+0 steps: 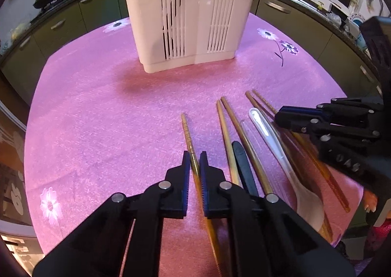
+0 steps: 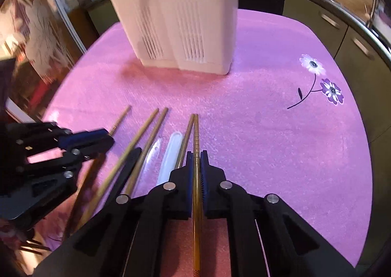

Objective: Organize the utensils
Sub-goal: 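Lower the right gripper onto another wooden chopstick and close on it, then carry the chopstick in the right gripper over the caddy and lower it in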

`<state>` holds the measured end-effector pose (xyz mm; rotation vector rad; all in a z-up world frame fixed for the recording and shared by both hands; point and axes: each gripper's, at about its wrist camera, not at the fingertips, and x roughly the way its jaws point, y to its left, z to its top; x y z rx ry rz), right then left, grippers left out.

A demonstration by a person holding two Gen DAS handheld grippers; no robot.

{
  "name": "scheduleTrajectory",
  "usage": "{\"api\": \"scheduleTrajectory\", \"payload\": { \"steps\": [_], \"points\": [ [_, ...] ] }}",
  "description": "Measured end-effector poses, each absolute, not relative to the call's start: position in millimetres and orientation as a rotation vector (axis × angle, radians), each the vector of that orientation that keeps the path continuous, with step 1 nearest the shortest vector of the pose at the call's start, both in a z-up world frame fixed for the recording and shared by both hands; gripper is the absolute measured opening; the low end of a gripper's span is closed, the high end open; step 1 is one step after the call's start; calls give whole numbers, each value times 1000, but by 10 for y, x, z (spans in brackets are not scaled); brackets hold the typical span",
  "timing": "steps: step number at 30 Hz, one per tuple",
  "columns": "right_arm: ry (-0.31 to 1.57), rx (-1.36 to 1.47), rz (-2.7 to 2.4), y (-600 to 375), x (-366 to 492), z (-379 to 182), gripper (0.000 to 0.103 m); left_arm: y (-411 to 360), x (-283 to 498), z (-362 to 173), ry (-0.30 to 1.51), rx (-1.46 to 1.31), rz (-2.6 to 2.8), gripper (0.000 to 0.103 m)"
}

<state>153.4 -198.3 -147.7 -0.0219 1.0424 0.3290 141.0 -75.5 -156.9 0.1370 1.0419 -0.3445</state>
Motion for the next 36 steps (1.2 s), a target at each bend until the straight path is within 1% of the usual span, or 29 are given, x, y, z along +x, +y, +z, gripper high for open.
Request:
{"api": "scheduleTrajectory", "payload": {
  "steps": [5,11,26,36],
  "points": [
    [988,39,350,-2143,1455,-1263,7,-711,1409,-1552,1045,107,-368,6],
    [903,86,364,-2302,1303,-933,7,-675,1332,-1367,992,102,-372,6],
    [740,139,410,-2493,896,-305,7,-560,1034,-539,813,82,-385,6],
    [643,109,436,-2451,776,134,7,-552,920,-205,733,77,-395,6]
  ]
}}
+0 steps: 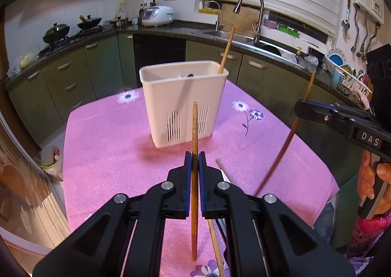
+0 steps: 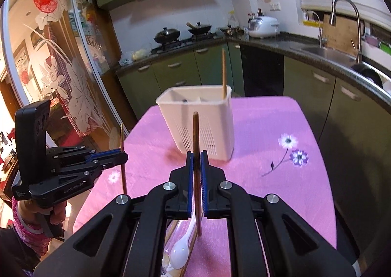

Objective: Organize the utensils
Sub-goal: 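Carry the chopstick in the right gripper over the caddy and lower it in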

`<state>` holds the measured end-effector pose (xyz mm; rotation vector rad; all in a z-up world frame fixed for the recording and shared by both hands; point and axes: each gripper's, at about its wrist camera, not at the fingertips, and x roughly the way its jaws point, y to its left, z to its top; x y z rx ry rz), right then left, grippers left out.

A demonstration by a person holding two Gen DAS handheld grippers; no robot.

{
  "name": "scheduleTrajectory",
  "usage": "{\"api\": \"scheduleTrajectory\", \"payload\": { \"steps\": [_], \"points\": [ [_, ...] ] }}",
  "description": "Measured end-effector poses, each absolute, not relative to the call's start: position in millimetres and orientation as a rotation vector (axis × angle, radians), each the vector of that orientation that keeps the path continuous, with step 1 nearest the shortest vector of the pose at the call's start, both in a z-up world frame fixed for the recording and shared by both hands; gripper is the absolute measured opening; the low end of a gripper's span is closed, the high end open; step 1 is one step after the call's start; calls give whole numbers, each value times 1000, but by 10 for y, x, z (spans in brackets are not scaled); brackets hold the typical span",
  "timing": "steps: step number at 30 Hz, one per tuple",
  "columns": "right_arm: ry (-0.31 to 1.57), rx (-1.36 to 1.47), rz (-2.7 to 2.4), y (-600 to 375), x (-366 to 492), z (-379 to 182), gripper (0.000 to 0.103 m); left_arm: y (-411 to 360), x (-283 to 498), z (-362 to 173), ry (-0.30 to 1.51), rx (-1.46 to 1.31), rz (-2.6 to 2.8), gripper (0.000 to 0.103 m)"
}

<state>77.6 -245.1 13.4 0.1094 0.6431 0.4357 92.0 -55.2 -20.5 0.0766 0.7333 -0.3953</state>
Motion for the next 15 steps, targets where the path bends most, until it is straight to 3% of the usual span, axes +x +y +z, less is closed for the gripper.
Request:
{"api": "scheduleTrajectory", "payload": {
  "steps": [8,15],
  "points": [
    [598,85,447,-2395,811,407,7,-559,908,27,689,72,-406,6],
    [534,80,459,-2398,898,804,7,-588,1009,532,603,85,-409,6]
  ]
}}
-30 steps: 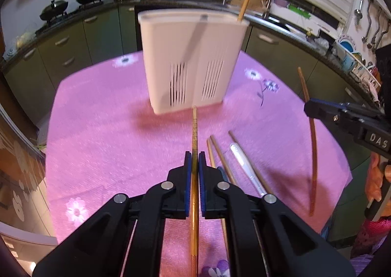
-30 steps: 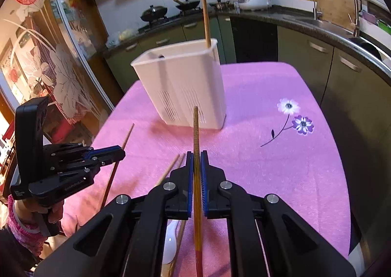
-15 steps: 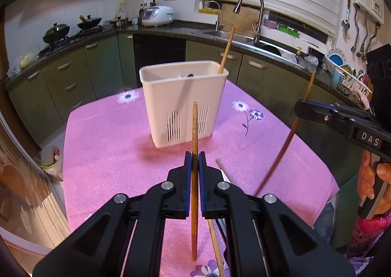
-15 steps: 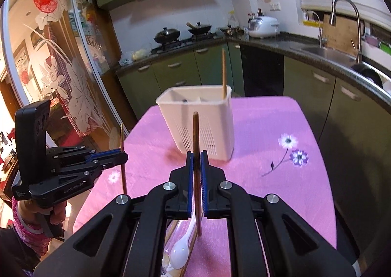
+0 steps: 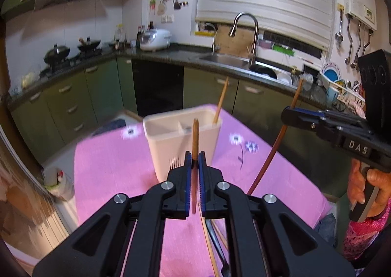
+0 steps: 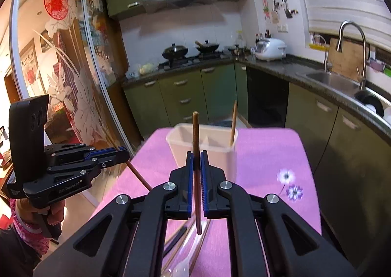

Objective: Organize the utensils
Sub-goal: 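Carry the chopstick in the right gripper over the caddy and lower it in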

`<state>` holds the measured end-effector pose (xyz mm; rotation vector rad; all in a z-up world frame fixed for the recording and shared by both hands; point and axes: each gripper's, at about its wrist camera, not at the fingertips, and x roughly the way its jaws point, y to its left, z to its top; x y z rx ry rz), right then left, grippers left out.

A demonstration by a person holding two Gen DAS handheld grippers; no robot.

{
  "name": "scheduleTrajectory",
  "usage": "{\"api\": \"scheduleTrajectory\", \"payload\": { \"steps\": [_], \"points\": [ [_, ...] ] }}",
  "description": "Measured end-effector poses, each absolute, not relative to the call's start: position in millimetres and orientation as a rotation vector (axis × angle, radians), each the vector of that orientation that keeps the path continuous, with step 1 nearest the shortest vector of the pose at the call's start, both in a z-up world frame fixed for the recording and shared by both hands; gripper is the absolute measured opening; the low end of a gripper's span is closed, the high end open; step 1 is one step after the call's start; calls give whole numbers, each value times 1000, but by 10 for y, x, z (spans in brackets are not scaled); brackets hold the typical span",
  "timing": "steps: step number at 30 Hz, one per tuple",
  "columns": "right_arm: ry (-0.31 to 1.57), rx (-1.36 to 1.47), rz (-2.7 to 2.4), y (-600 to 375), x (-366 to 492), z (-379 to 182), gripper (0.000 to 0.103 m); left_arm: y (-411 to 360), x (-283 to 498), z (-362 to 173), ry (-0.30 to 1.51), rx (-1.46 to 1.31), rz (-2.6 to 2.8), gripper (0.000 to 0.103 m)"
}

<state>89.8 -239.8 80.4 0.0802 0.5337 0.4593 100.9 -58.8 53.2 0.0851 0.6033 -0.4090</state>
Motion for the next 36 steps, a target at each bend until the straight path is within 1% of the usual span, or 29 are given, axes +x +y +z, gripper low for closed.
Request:
{"api": "scheduleTrajectory", "payload": {
  "steps": [6,11,17,22,29,36],
  "points": [
    [451,96,470,-2446,1002,1281,7,-633,1172,1032,534,82,-410,6],
    [412,90,470,-2453,1071,1549,7,-666,1288,1454,445,76,-387,6],
    [395,99,467,-2471,1226,1714,7,-725,1576,1694,366,78,-331,6],
    [374,98,456,-2445,1394,1859,7,-778,1882,1512,390,84,-312,6],
    [364,112,437,-2354,1771,1981,7,-725,2242,924,494,102,-266,6],
    [376,130,405,-2291,2139,1872,7,-675,2318,602,554,96,-287,6]
  ]
}}
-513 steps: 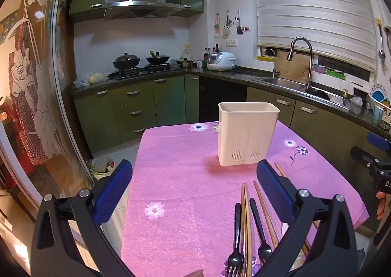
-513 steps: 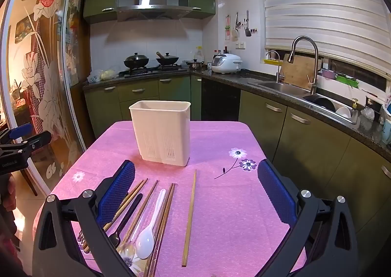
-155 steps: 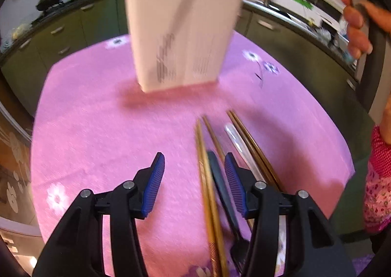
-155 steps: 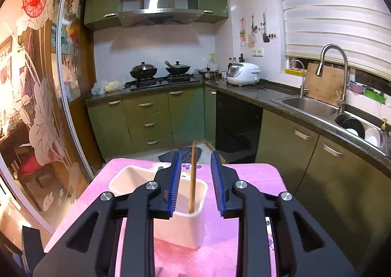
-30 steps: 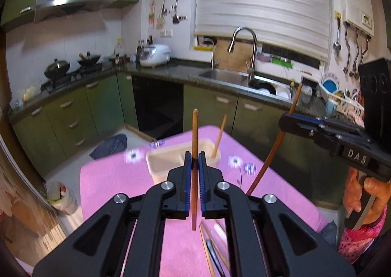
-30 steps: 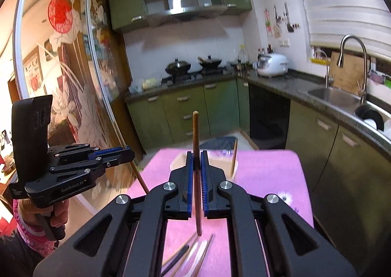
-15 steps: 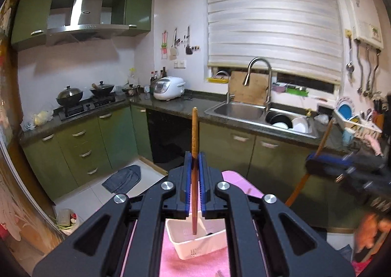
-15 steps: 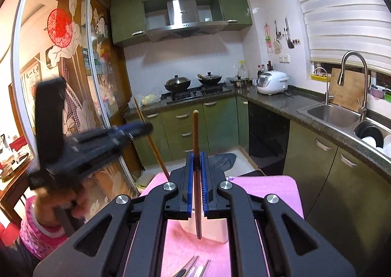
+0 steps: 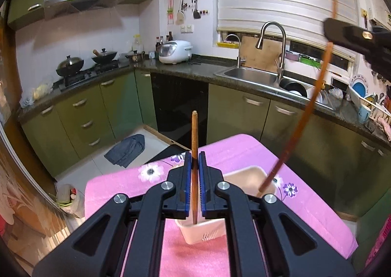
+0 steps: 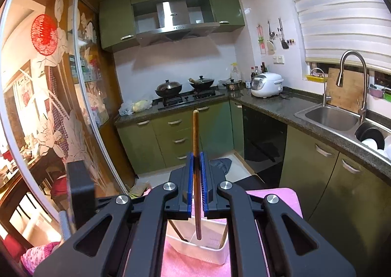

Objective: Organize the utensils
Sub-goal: 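Carry the chopstick in the right gripper over the caddy and lower it in, then open both grippers to drop the held chopsticks into the caddy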

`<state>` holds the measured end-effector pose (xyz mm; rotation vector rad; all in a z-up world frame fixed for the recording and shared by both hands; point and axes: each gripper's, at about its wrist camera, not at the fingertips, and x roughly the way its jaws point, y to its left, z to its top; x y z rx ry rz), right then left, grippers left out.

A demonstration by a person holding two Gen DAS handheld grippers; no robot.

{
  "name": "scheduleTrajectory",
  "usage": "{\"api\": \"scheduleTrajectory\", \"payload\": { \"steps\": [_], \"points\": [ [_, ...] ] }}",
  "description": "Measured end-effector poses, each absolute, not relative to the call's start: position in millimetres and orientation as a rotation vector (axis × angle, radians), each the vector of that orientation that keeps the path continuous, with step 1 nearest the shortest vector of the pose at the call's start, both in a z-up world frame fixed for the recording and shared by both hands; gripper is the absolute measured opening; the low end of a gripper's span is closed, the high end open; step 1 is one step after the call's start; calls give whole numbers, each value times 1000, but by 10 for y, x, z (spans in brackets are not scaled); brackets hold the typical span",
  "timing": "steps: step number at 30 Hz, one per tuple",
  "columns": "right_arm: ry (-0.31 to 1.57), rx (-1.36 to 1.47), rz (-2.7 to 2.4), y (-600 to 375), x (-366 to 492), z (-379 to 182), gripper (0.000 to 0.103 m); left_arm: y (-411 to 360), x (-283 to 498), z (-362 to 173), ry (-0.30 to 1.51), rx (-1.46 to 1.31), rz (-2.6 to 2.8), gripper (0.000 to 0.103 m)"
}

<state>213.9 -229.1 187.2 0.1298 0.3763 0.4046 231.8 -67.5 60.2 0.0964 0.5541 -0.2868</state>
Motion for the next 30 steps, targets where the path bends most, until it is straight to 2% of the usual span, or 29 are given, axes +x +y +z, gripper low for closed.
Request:
{"api": "scheduleTrajectory", "payload": {
  "steps": [4,8,17,21,25,27,30],
  "points": [
    [397,140,378,-2265,2339,1674,7,-649,2187,579,549,103,-293,7],
    [415,135,360,-2202,2466,1436,7,-641,2032,601,540,107,-305,30],
    [466,69,334,-1924,2516,878,7,-599,1729,532,554,103,-329,31],
    [480,63,329,-1888,2487,719,7,-592,1599,440,576,97,-341,37],
    [465,56,328,-1903,2343,721,7,-586,1467,255,630,85,-358,37],
    [447,48,328,-1908,2246,765,12,-594,1399,114,668,77,-373,37],
    [430,57,340,-1966,2088,812,13,-625,1334,-54,713,66,-382,37]
  ]
}}
